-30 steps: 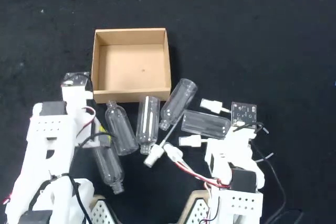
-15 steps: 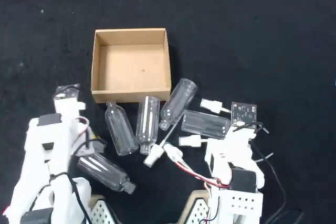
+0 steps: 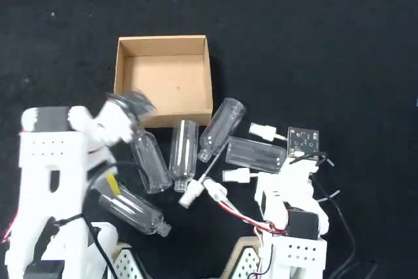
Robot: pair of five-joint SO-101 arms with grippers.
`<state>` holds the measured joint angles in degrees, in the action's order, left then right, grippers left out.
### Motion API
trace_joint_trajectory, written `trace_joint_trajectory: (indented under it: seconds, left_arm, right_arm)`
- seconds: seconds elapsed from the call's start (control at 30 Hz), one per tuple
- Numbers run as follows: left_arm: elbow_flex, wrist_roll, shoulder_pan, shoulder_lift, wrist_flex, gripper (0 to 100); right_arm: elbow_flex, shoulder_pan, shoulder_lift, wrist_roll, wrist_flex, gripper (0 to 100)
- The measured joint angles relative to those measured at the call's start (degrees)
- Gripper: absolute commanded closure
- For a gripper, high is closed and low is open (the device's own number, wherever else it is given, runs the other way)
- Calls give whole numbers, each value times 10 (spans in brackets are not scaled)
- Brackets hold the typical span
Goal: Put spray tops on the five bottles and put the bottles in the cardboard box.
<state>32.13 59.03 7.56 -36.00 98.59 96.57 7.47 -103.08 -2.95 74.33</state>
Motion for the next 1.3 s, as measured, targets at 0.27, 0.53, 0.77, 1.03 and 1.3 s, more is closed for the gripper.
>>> trace_joint_trajectory:
  seconds: [0.27, 0.53, 0.77, 1.03, 1.3]
  left_arm:
    - [102, 42, -193, 0, -40, 744]
    - [226, 42, -257, 0, -152, 744]
    - [310, 42, -258, 0, -261, 745]
    - [340, 42, -256, 0, -295, 823]
    - [339, 43, -258, 0, -277, 898]
  right_arm:
    - [0, 0, 0, 0, 0, 987]
    - [0, 0, 0, 0, 0, 987]
    - [0, 0, 0, 0, 0, 987]
    - [0, 0, 0, 0, 0, 987]
    - [0, 0, 0, 0, 0, 987]
